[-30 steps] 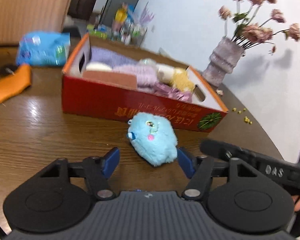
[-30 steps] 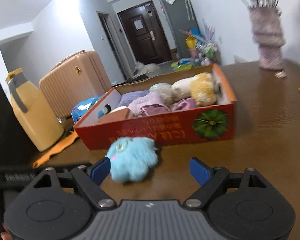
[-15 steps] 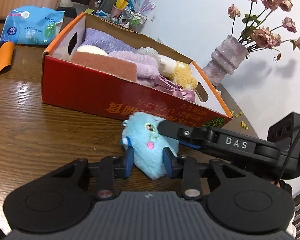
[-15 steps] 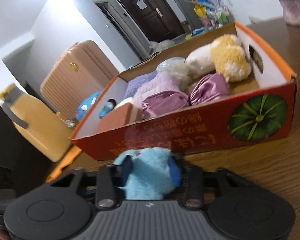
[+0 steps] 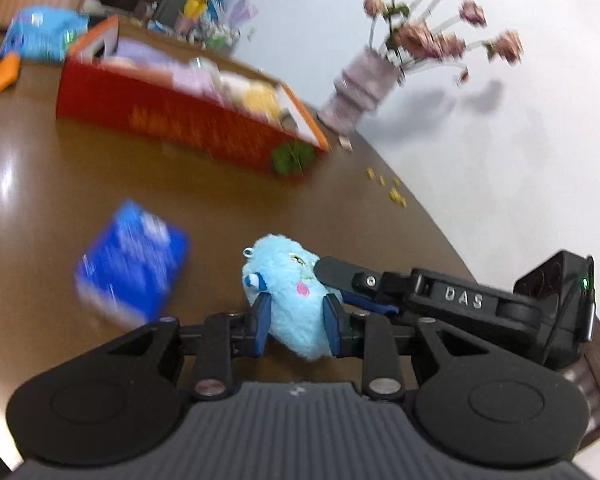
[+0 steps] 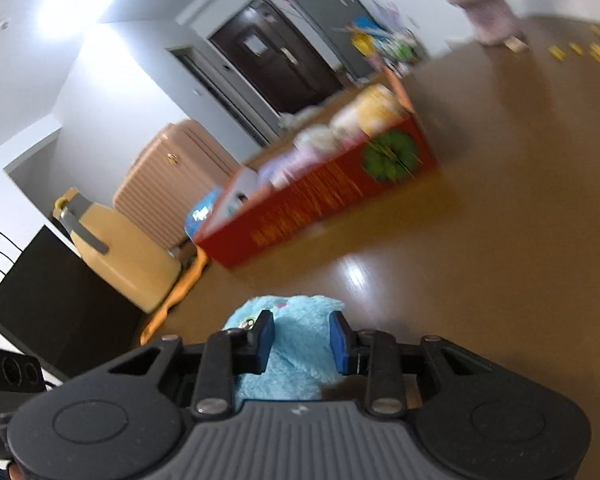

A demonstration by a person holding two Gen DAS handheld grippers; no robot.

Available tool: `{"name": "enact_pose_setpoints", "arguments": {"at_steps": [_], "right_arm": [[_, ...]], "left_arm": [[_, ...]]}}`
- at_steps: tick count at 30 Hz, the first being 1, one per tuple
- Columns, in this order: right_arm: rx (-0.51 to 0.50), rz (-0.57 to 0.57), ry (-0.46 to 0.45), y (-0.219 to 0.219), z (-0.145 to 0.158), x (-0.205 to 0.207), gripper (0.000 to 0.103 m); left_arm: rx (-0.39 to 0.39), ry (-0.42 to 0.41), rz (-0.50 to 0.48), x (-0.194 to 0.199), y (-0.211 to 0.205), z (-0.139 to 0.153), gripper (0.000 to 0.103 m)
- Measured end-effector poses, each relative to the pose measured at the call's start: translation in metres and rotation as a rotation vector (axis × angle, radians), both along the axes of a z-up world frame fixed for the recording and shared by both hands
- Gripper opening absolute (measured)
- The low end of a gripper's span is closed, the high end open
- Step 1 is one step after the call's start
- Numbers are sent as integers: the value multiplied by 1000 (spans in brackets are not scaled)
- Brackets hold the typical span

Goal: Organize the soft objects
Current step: 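Carry the blue plush with the left tool into the box and release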

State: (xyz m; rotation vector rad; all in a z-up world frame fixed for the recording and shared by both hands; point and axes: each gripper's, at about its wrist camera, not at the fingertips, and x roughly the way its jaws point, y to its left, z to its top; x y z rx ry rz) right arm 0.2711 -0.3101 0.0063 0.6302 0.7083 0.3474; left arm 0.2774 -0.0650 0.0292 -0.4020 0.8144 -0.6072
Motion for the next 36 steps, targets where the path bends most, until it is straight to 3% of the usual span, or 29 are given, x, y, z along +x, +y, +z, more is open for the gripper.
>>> {"name": "enact_pose_setpoints", "arguments": {"at_steps": [7, 13, 17, 22, 27, 31, 36], "right_arm": [[-52, -11, 2, -2, -2, -50, 30], [-33, -21, -25, -9, 3, -62, 30], [-26, -29, -44, -15, 11, -49, 30], [-75, -31, -148, -20, 57, -1, 30], [-117, -48, -204, -24, 106, 89, 30], [-184, -57, -197, -20, 117, 154, 29], [-250, -68, -101, -14, 87, 227, 29]], "left_arm": [[24, 22, -6, -38, -9, -7, 28], [22, 4, -12, -44, -13, 2, 28], [26, -44, -26, -31, -18, 13, 28], [-2, -133, -41, 20, -23, 52, 28], [-15, -179, -44, 111, -33, 89, 28], [-36, -115, -42, 183, -39, 85, 28], [2, -50, -15, 248, -51, 53, 28]]}}
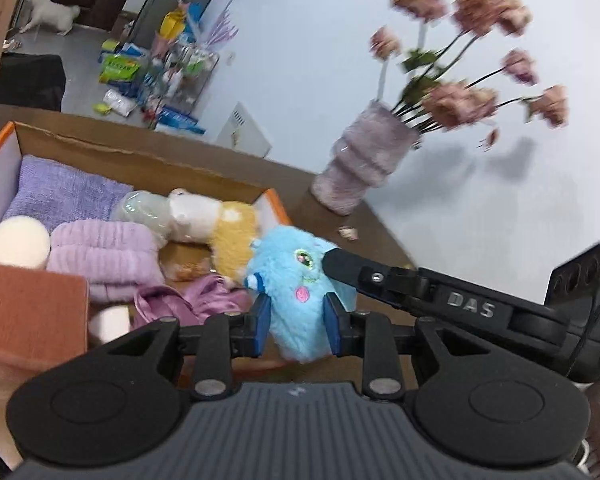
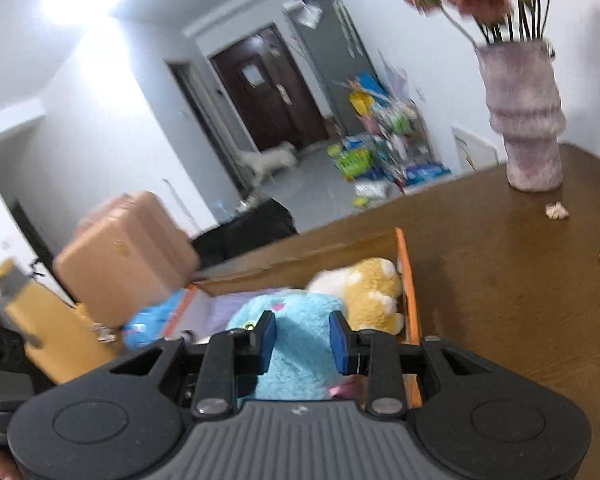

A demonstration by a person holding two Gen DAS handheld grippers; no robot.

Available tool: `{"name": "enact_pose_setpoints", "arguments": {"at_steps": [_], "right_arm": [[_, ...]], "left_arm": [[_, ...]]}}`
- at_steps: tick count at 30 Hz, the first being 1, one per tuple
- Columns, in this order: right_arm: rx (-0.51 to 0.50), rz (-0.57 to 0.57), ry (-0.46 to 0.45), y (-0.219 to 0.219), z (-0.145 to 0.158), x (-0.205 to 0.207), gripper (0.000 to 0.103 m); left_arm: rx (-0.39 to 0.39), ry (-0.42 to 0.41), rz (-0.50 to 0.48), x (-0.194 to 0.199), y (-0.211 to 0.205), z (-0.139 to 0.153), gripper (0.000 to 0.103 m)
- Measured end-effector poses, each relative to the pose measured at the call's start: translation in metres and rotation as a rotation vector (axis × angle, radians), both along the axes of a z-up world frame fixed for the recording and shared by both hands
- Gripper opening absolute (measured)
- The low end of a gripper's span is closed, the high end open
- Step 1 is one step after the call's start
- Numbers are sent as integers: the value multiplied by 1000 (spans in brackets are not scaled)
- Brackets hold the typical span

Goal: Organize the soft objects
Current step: 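Carry the blue plush with the left tool into the box and release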

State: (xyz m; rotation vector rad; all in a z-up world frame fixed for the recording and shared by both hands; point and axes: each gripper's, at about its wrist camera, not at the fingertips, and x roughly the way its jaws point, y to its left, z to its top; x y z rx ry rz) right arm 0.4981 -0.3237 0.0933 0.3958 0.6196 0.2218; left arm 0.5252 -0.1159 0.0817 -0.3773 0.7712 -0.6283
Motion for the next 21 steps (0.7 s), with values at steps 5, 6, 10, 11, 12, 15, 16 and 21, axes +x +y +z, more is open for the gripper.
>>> {"name": "enact_pose_setpoints", "arguments": {"at_steps": [5, 6, 10, 11, 12, 15, 16, 21], "right_arm": [[-62, 7, 117, 4, -37, 39, 28], [-90, 11, 128, 6, -41, 41, 28], [-235, 38, 131, 20, -45, 42, 19], [-243, 55, 148, 23, -46, 44, 11], [-249, 65, 164, 25, -46, 45, 9], [-258, 55, 199, 21, -47, 42, 9], [-258, 50, 195, 20, -45, 37, 9], [-262, 40, 146, 12, -17, 9, 15]], "left_arm": [[59, 90, -14, 36, -10, -45, 28], [71, 92, -21, 38, -11, -49, 28], [139, 99, -55, 41, -21, -60, 29], [149, 105, -60, 41, -25, -62, 29], [157, 113, -66, 41, -29, -65, 29], [168, 118, -65, 37, -32, -66, 28], [165, 112, -61, 36, -32, -64, 29], [161, 38, -46, 6, -12, -27, 37]]}}
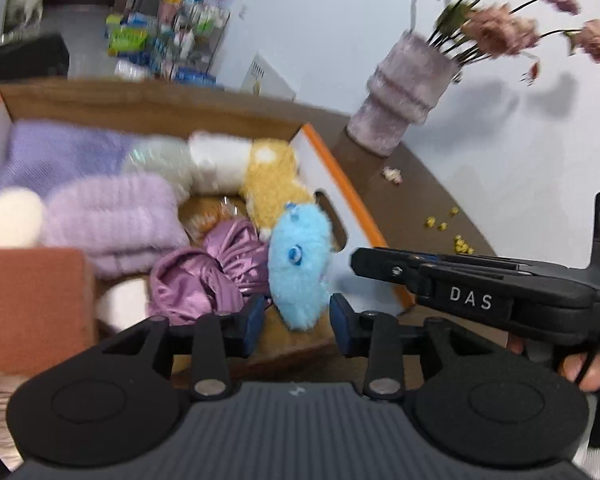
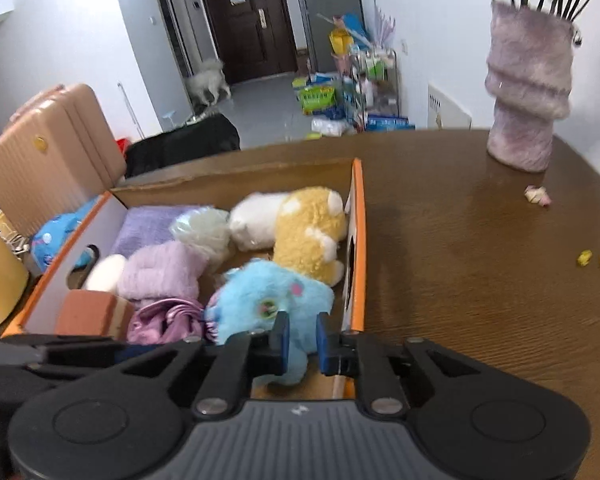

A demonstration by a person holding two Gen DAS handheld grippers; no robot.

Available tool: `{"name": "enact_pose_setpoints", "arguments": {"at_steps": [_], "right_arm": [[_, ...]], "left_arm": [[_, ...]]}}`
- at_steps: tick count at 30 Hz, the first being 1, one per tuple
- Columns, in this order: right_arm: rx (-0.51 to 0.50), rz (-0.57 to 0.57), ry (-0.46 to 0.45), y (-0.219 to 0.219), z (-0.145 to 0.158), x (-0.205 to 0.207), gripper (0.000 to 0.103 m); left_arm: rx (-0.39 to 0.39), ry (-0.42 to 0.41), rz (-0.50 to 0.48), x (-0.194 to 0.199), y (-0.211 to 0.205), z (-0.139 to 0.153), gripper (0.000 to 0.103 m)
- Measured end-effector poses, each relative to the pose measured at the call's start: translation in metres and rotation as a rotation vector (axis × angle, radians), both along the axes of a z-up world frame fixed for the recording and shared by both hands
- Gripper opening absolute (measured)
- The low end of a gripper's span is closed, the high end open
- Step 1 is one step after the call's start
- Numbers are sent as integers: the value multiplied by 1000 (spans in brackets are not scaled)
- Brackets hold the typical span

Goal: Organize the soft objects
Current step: 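Carry the blue plush with the left tool into the box and release, then reach the left tool to the blue tissue packet and grasp it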

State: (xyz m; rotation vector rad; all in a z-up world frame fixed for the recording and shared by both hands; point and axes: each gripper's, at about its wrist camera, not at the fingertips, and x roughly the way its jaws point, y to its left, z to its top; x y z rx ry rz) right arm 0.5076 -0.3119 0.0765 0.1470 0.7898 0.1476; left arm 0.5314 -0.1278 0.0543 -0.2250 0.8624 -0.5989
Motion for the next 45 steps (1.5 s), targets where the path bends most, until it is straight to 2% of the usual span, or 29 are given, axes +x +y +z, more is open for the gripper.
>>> {"name": "enact_pose_setpoints", "arguments": {"at_steps": [6, 9, 11, 13, 14, 16, 18, 20, 24, 26, 28, 30, 34, 35, 37, 39, 45], "right_arm": [[1, 20, -109, -7, 52, -52, 24], [2, 26, -149, -8, 71, -81, 28], [-9, 42, -172, -7, 80, -103, 34], [-32, 53, -190, -6, 87, -122, 37], [-44, 55, -201, -6, 91, -133, 39], [-49, 67, -241, -5, 96, -155, 47], [-39, 81, -293, -4, 96, -176, 70], [-35, 85, -346, -3, 93, -202, 82], [8, 108, -350, 3, 68, -247, 82], [32, 104, -346, 6, 50, -275, 82], [19, 91, -342, 14, 31, -305, 82], [19, 74, -351, 22, 9, -336, 83], [88, 61, -271, 26, -30, -378, 83], [91, 52, -243, 27, -37, -382, 83], [81, 55, -216, 29, -44, -384, 83], [62, 69, -216, 32, -44, -381, 83], [45, 108, -249, 50, -39, -363, 83]], "left_arm": [[88, -148, 69, -60, 47, 51, 46], [131, -196, 114, -92, 73, 65, 57], [151, -216, 138, -114, 89, 72, 73], [184, -243, 155, -135, 101, 78, 76], [204, -264, 164, -148, 106, 82, 81], [236, -305, 194, -169, 115, 88, 85], [254, -355, 222, -193, 121, 92, 89], [249, -389, 228, -219, 126, 88, 97], [282, -423, 270, -270, 131, 65, 98], [282, -446, 303, -298, 134, 52, 102], [243, -431, 334, -328, 138, 37, 103], [213, -378, 354, -352, 142, 21, 103], [155, -263, 423, -390, 153, -10, 103], [145, -226, 425, -394, 156, -17, 103], [150, -205, 427, -394, 159, -23, 103], [168, -215, 426, -389, 159, -24, 103], [134, -228, 426, -369, 152, -19, 103]]}}
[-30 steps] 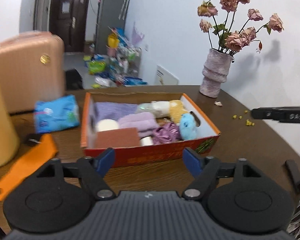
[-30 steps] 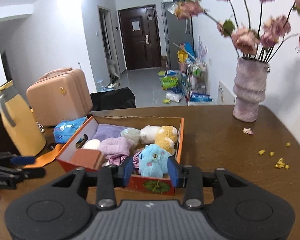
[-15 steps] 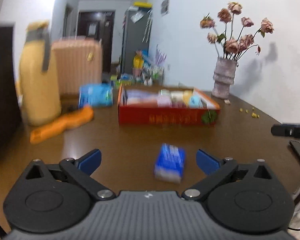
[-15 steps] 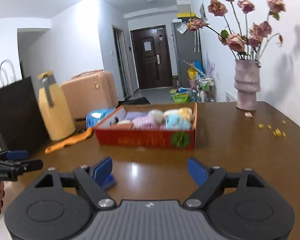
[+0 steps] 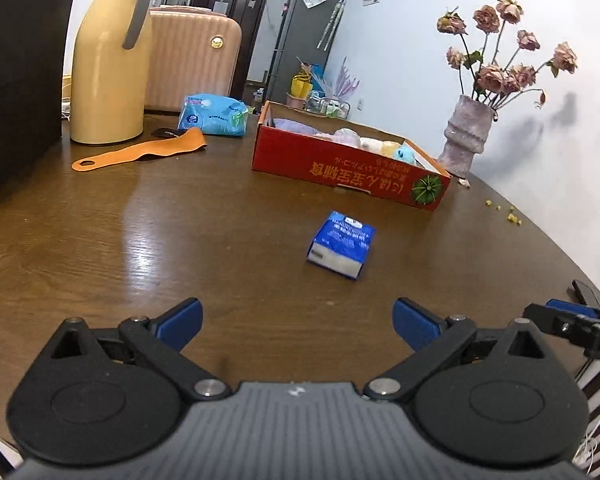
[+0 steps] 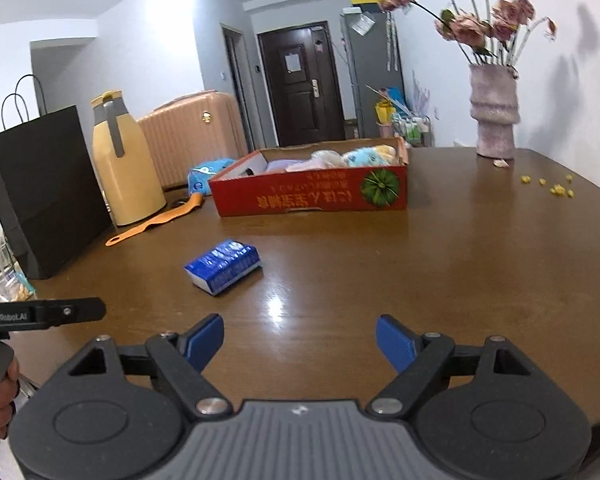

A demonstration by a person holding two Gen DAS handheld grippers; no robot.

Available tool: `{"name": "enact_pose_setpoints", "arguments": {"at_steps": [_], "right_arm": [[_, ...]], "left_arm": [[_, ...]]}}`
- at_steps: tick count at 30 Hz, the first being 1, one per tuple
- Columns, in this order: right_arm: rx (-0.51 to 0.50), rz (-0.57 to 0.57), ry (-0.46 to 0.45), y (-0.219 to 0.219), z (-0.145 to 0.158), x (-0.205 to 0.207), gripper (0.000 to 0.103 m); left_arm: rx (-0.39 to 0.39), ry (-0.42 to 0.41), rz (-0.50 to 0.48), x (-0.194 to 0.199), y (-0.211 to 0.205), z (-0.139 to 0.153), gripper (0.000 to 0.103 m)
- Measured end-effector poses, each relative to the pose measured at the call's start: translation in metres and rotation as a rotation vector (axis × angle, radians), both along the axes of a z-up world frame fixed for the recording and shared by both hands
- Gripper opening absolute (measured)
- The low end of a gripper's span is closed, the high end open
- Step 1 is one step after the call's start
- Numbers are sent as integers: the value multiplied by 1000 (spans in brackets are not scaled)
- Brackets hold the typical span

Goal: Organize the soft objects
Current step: 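Reach the left tool to the blue tissue packet and grasp it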

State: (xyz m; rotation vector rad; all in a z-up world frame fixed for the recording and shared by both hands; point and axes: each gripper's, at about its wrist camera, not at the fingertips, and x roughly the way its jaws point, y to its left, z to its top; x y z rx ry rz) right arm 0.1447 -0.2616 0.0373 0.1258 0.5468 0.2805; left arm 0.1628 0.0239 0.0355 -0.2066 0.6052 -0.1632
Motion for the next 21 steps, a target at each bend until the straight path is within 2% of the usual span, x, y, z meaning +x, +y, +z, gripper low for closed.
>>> {"name": "enact_pose_setpoints", "arguments": {"at_steps": [4, 6, 8, 13, 16, 19, 21], "right_arm": [[-8, 33, 28, 11, -4, 32, 81], [-11, 47, 28, 17, -5, 50, 81], [4, 65, 28, 22, -6, 76, 81], [30, 118, 50, 42, -14, 138, 73], [58, 170, 66, 56, -16, 171, 65], [86, 183, 88, 64, -22, 194, 57], [126, 192, 122, 65, -28, 201, 44]], "left_arm": [[-35, 33, -9, 21, -6, -5, 101], [-70, 52, -4, 36, -8, -9, 90], [-99, 90, -1, 55, -10, -13, 72], [-187, 134, -19, 94, -15, -20, 56], [-238, 161, -35, 114, -16, -24, 45], [-246, 173, -17, 126, -15, -29, 34], [-252, 177, -1, 132, -13, -32, 31]]}}
